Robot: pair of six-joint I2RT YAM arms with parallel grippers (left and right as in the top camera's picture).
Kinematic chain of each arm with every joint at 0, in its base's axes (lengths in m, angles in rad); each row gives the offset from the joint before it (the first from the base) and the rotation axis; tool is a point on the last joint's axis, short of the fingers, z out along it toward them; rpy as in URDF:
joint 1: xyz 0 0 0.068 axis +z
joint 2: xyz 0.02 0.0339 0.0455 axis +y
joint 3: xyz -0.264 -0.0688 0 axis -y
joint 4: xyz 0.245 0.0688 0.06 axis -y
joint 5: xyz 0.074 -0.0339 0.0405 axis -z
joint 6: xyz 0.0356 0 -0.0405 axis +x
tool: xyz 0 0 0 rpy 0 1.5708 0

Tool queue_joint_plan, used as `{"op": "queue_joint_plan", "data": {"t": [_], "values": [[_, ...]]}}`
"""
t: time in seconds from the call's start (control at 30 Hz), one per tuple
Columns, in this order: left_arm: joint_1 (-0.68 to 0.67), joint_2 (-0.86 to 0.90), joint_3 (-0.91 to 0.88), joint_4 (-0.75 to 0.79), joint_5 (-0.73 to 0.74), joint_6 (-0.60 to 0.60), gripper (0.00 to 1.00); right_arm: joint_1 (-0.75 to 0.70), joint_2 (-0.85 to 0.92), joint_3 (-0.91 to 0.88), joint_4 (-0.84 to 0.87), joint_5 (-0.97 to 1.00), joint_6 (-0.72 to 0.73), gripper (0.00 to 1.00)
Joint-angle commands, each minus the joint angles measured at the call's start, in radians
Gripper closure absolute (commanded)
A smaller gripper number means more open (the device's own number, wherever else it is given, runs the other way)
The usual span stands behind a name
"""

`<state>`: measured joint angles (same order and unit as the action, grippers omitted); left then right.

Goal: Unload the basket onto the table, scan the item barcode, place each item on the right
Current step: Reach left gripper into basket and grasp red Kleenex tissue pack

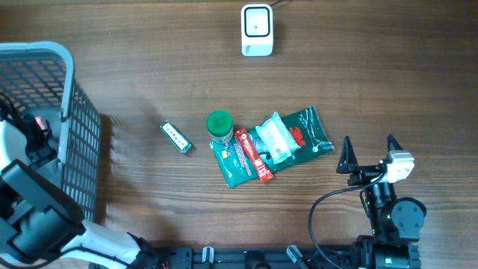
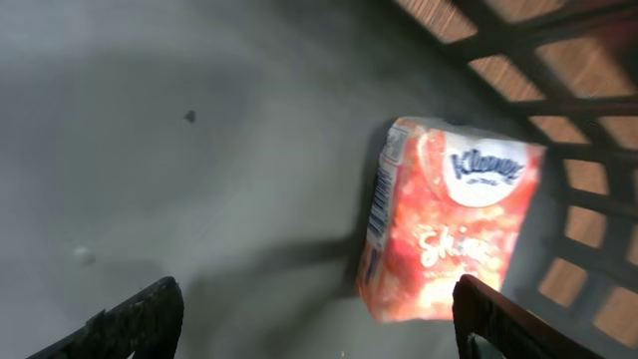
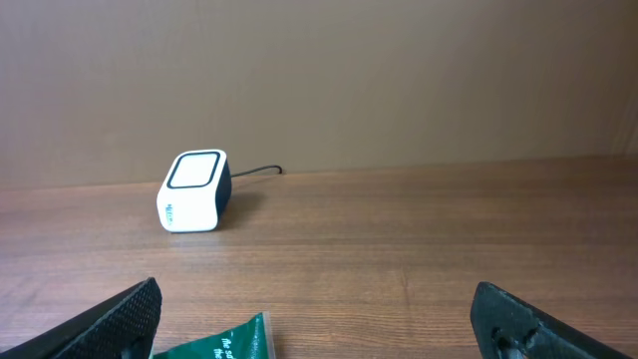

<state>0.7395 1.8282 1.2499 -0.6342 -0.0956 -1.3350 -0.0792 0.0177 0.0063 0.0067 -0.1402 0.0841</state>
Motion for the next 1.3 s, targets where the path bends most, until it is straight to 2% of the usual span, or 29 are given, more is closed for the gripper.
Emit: {"op": "queue_joint_plan", "data": {"t": [0.0, 0.07, 0.1, 0.2, 0.23, 0.27, 0.33, 0.5, 0.57, 0.73, 0.93, 1.07, 1.1, 1.13, 1.17, 1.2, 1.27], "values": [[-0.006, 0.066, -0.008, 0.045, 0.059, -0.013, 0.20, 0.002, -0.004, -0.001, 0.002, 0.006, -0.005, 0.00], [-0.010, 0.092, -0.008, 0.067, 0.061, -0.012, 0.23, 0.002, -0.004, -0.001, 0.003, 0.006, -0.006, 0.00], [-0.011, 0.096, -0.008, 0.068, 0.061, -0.012, 0.32, 0.002, -0.004, -0.001, 0.002, 0.006, -0.006, 0.00], [-0.018, 0.098, -0.008, 0.078, 0.061, -0.007, 0.82, 0.002, -0.004, -0.001, 0.003, 0.006, -0.006, 0.00], [-0.020, 0.098, -0.008, 0.079, 0.061, -0.005, 0.91, 0.002, -0.004, -0.001, 0.003, 0.006, -0.006, 0.00], [-0.020, 0.098, -0.008, 0.079, 0.061, -0.005, 0.96, 0.002, -0.004, -0.001, 0.002, 0.006, -0.006, 0.00], [-0.022, 0.098, -0.008, 0.077, 0.061, 0.013, 0.96, 0.002, -0.004, -0.001, 0.002, 0.006, -0.005, 0.00], [-0.029, 0.079, -0.004, 0.063, 0.133, 0.187, 0.96, 0.002, -0.004, -0.001, 0.002, 0.006, -0.005, 0.00], [-0.029, 0.036, 0.010, 0.014, 0.132, 0.190, 0.96, 0.002, -0.004, -0.001, 0.003, 0.006, -0.006, 0.00], [-0.029, -0.156, 0.078, -0.080, 0.101, 0.311, 0.96, 0.002, -0.004, -0.001, 0.002, 0.006, -0.006, 0.00], [-0.029, -0.462, 0.093, -0.153, 0.060, 0.312, 0.96, 0.002, -0.004, -0.001, 0.003, 0.006, -0.006, 0.00], [-0.029, -0.573, 0.093, -0.167, 0.032, 0.326, 0.96, 0.002, -0.004, -0.001, 0.002, 0.006, -0.005, 0.00], [-0.029, -0.573, 0.093, -0.183, 0.010, 0.326, 0.76, 0.002, -0.004, -0.001, 0.003, 0.006, -0.005, 0.00], [-0.029, -0.555, 0.093, -0.216, -0.011, 0.327, 0.50, 0.002, -0.004, -0.001, 0.002, 0.006, -0.005, 0.00], [-0.029, -0.523, 0.093, -0.249, -0.011, 0.331, 0.31, 0.002, -0.004, -0.001, 0.002, 0.006, -0.006, 0.00], [-0.029, -0.475, 0.093, -0.272, -0.009, 0.333, 0.16, 0.002, -0.004, -0.001, 0.002, 0.006, -0.006, 0.00], [-0.029, -0.372, 0.093, -0.292, 0.007, 0.333, 0.08, 0.002, -0.004, -0.001, 0.002, 0.006, -0.006, 0.00]]}}
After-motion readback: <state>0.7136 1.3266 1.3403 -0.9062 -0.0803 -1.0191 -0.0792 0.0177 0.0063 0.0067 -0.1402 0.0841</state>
